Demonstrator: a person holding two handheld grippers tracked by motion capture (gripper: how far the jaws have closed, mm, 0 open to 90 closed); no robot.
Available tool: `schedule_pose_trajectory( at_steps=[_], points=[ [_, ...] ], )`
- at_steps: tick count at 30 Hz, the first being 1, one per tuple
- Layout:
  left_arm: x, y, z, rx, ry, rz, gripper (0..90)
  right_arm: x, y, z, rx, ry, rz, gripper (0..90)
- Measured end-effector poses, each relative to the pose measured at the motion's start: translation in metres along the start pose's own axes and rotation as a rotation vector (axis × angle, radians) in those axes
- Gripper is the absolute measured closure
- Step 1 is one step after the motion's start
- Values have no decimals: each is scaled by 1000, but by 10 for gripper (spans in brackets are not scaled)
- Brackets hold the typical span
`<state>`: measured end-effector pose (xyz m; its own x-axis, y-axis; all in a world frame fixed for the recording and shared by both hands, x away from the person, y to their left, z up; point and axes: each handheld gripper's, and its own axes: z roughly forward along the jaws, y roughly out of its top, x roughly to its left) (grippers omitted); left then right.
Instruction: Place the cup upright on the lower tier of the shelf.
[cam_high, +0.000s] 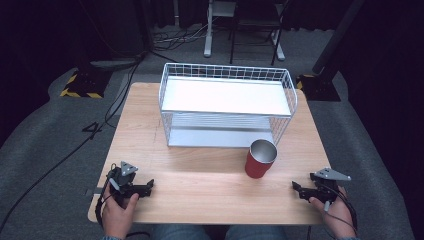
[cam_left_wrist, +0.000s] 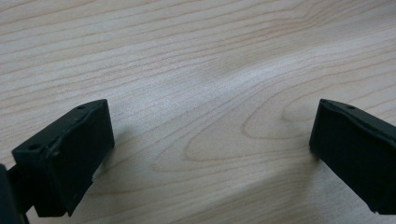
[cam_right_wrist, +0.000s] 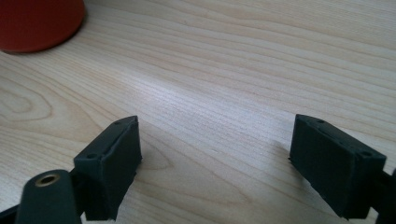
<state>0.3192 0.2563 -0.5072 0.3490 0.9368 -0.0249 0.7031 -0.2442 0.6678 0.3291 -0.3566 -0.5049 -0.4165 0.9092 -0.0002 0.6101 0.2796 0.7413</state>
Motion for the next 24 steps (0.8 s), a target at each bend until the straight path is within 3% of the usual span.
schedule_pose_trajectory(
  at_steps=[2, 7, 24],
  points=[
    [0, 0, 0, 1, -2, -2, 1, 0, 0, 0, -1, -2, 2, 174],
    [0, 0, 0, 1, 1, -1, 1, -3, -3, -4, -27, 14, 60, 188],
    [-2, 4, 4, 0, 3, -13, 1, 14, 7, -31, -162, 40, 38, 178]
  ],
)
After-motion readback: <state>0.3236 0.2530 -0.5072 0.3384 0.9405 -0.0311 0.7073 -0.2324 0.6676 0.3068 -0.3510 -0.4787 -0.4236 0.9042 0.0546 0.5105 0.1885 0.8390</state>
